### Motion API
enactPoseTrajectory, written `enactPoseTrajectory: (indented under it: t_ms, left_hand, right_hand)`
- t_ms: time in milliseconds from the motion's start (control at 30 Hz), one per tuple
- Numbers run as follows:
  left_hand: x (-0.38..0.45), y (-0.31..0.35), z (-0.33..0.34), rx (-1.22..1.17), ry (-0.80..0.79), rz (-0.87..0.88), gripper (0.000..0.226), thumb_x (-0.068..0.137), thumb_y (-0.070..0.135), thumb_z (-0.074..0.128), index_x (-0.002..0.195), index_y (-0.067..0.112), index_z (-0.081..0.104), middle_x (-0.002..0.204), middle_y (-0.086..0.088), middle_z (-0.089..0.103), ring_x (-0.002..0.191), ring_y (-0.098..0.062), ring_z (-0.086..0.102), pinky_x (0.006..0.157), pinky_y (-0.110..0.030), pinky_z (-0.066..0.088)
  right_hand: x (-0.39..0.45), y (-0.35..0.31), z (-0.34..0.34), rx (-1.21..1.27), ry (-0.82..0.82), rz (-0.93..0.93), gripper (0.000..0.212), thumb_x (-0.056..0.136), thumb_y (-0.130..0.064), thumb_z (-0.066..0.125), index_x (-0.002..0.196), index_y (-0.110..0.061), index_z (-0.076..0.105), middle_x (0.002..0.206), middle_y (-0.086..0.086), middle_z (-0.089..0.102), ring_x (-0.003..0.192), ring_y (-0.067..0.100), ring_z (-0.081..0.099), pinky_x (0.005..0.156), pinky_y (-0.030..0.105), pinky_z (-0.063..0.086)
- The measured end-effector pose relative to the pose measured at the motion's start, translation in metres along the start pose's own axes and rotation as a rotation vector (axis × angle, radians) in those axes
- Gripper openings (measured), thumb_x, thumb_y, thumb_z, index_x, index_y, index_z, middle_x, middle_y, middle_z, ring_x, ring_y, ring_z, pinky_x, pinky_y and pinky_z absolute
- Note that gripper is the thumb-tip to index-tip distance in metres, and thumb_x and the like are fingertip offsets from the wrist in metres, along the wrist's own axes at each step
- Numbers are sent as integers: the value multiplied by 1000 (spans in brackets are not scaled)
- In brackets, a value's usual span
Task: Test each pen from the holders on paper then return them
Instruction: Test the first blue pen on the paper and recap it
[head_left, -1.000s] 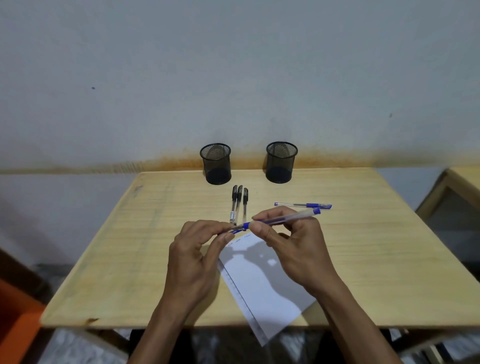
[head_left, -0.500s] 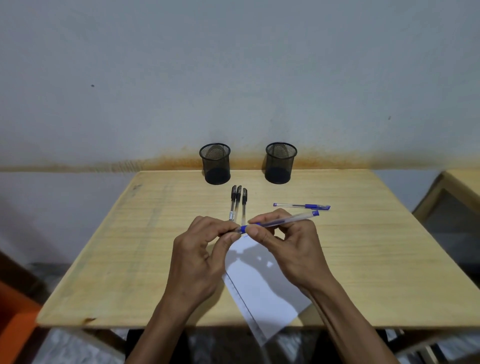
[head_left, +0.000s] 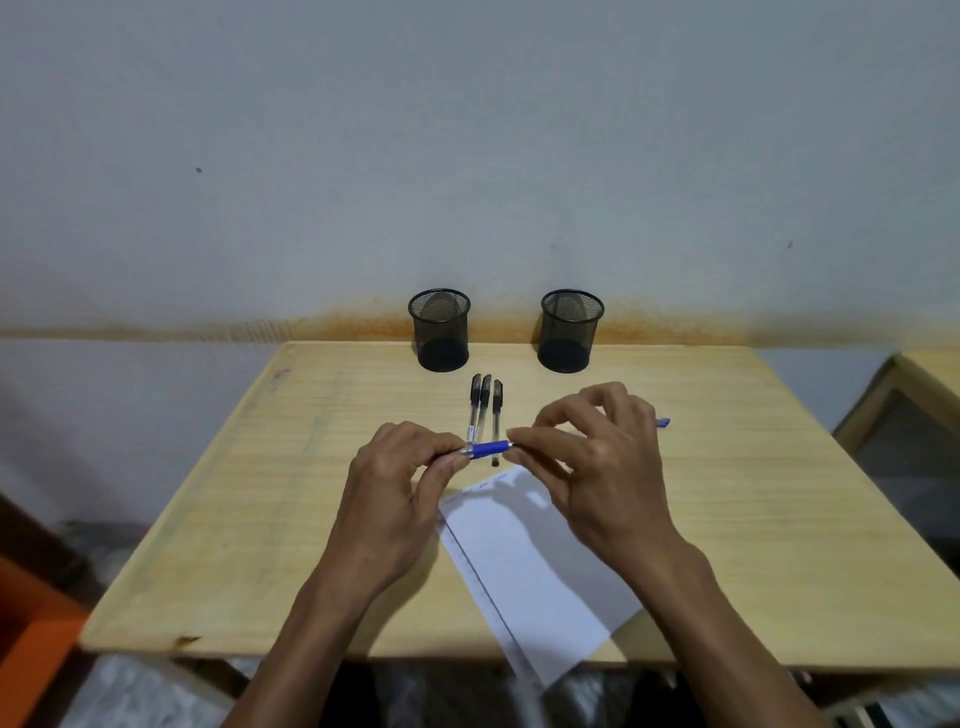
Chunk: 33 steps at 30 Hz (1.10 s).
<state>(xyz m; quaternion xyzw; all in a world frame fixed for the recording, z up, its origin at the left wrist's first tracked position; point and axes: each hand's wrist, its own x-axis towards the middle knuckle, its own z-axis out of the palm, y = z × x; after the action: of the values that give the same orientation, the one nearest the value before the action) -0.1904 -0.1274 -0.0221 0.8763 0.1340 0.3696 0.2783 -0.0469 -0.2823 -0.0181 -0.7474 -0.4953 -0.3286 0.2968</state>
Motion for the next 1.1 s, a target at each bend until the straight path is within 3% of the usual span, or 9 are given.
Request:
enactPoseTrajectory:
  t_ms: [100,167,267,367,500,700,867,1000,1100]
  left_hand:
    - [3,-4,3,-14,10,-3,22,90,34,58,97,21,74,89,15,67,87,-10,59,75,-41,50]
    - [6,-6,5,-23,39,-32,22,90,32,65,107,20,73,96,14,67,92,-8,60,79,-36,51]
    - [4,-17,9,2,4,-203,53,87,40,72,135,24,57,118,10,62,110,-7,56,90,-28,47]
    - [-10,-41,17,131,-84,-364,60,89,58,58,140,27,50,134,6,57,128,-14,49,105,-41,42]
    - [-29,-69,30,387,-232,-365,79,90,75,17,136,23,55,145,1,52,140,-17,38,115,-43,29]
    - [-34,-72,35,496,-268,-319,84,90,78,9,138,25,52,151,2,44,146,-17,28,119,-44,19]
    - [-35,-73,35,522,-287,-312,82,90,76,11,137,24,53,150,1,45,145,-18,30,119,-45,21]
    - [-34,-75,36,538,-300,-316,80,90,76,14,137,24,54,149,0,47,144,-19,31,118,-45,22]
    - [-34,-74,37,549,-294,-315,78,91,75,17,136,23,55,147,-1,49,143,-20,33,118,-45,23]
  right_hand:
    - [0,2,7,21,-3,10,23,90,-42,63,92,-28,81,89,-6,68,88,27,54,73,38,36]
    - [-1,3,14,42,-24,80,20,89,-40,67,92,-27,81,83,-6,66,85,24,53,71,38,37]
    - [2,9,29,90,-137,429,13,88,-34,77,93,-23,82,80,-5,69,87,22,53,75,43,44]
    - [12,21,50,109,-259,804,21,92,-39,69,94,-22,81,89,-2,76,99,24,59,90,45,49]
    - [28,30,83,72,-370,1034,23,90,-41,66,85,-22,79,82,-2,75,90,25,66,91,41,48]
    - [38,34,114,-54,-437,1068,23,92,-39,62,87,-19,72,85,1,72,89,26,63,79,37,33]
    - [37,36,113,-89,-427,1028,35,93,-51,60,81,-20,71,83,1,71,92,27,63,88,41,45]
    - [33,53,84,-161,-356,941,27,99,-36,55,111,-21,74,111,4,70,111,28,56,94,43,44]
    - [22,82,63,-271,-514,820,30,98,-29,55,125,-25,69,127,3,60,124,28,46,96,43,36]
